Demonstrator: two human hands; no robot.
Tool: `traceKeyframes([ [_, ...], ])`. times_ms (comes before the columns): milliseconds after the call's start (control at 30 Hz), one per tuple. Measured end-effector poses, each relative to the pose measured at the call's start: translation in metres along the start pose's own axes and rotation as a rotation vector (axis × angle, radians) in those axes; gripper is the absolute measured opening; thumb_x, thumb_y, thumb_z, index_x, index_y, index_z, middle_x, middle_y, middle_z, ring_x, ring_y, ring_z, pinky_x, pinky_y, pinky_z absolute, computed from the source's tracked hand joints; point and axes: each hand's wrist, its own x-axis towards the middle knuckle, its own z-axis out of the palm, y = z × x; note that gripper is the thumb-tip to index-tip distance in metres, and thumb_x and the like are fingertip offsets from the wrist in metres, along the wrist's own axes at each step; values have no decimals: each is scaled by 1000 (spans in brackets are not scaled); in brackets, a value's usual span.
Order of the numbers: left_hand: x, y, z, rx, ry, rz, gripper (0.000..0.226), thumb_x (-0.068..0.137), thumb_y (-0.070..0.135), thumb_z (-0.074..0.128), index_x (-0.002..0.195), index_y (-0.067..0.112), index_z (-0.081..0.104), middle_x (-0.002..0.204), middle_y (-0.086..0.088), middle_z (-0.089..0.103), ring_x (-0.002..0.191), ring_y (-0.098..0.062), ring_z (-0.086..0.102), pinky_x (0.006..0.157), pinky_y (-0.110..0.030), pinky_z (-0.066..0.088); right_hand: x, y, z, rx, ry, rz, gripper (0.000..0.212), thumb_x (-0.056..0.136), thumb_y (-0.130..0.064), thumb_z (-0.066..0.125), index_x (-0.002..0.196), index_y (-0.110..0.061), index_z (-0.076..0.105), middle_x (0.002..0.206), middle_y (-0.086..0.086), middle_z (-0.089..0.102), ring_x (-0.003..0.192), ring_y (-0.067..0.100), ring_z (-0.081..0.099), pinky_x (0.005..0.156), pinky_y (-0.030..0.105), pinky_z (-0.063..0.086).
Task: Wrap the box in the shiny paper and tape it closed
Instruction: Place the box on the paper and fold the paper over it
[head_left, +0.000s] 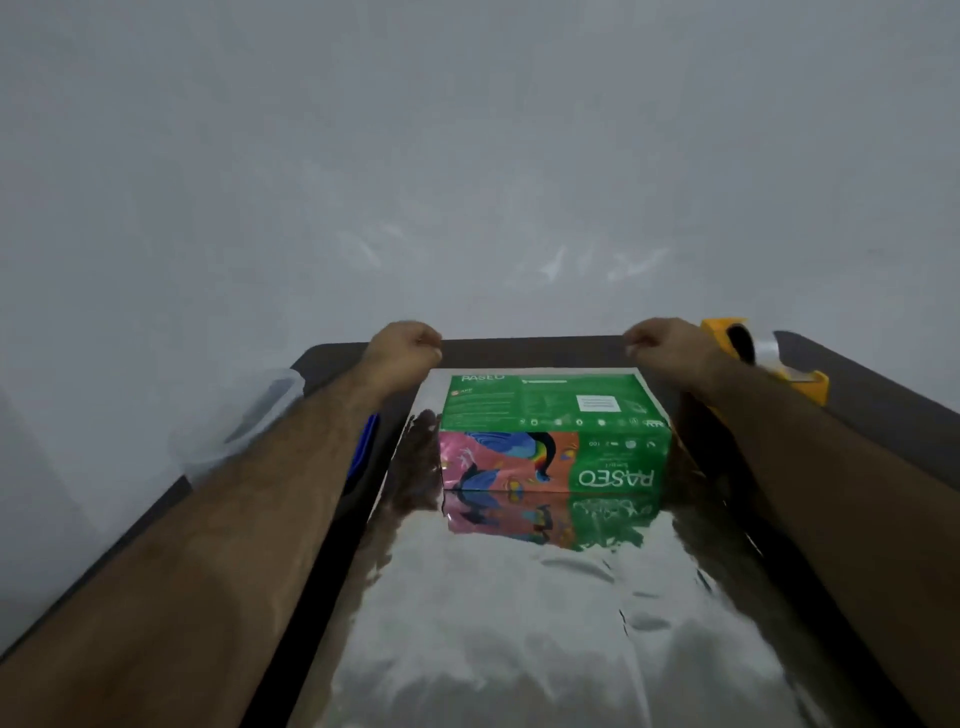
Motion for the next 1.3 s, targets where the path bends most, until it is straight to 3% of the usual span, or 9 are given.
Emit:
traceKeyframes([
  [200,13,-35,19,186,5,-22,45,101,31,68,142,12,66,141,-7,69,131,-25,64,114,-33,47,13,19,21,-361,-213,-42,50,106,-31,60,152,-13,53,153,14,57,137,35,56,110,39,48],
  [300,14,-39,19,277,-32,-14,47,102,28,67,144,8,62,140,-10,69,130,-29,64,112,-35,48,9,18,25,-405,-262,-70,51,104,-41,63,146,-14,55,148,14,61,130,37,60,106,43,51],
  [467,16,-41,26,268,25,37,52,90,8,74,141,10,65,117,-4,74,110,-23,68,99,-27,50,1,22,24,-189,-123,-100,60,95,-31,78,148,-12,59,134,13,70,121,32,66,97,31,51],
  [600,13,-37,24,85,112,37,56,79,-9,71,129,14,72,93,2,75,82,-20,71,77,-33,62,-3,25,22,205,8,2,57,84,2,80,137,-11,64,113,5,71,89,20,68,67,20,54],
  [733,-2,-23,12,-427,125,-73,62,72,-25,76,122,10,70,106,-9,72,86,-29,72,52,-32,60,-9,10,11,570,105,96,80,74,26,72,143,-13,58,136,13,59,114,27,65,60,27,59],
  [900,-19,-13,-12,-604,64,-128,83,68,-27,79,140,9,60,114,-12,65,100,-31,69,78,-38,64,-27,3,-10,701,105,73,97,71,29,73,153,-15,45,142,15,56,112,29,66,71,37,62],
  [1033,-43,-15,-27,-640,-12,-50,90,71,-27,79,147,15,52,101,-13,75,91,-27,76,79,-39,62,-47,3,-30,674,31,20,110,71,31,73,158,-24,36,141,12,56,101,29,71,81,49,63],
  [1167,-69,-17,-34,-600,-31,46,81,79,-18,81,146,18,52,89,-8,77,91,-22,77,84,-32,60,-71,2,-40,632,-49,-55,102,81,36,58,161,-20,30,135,18,57,73,19,71,63,30,61],
  [1300,-87,-26,-32,-529,-5,126,52,83,-21,75,123,12,71,77,5,76,84,-16,71,85,-28,59,-90,6,-40,604,-27,-66,90,80,42,41,156,-7,35,110,16,63,72,19,78,60,26,61],
])
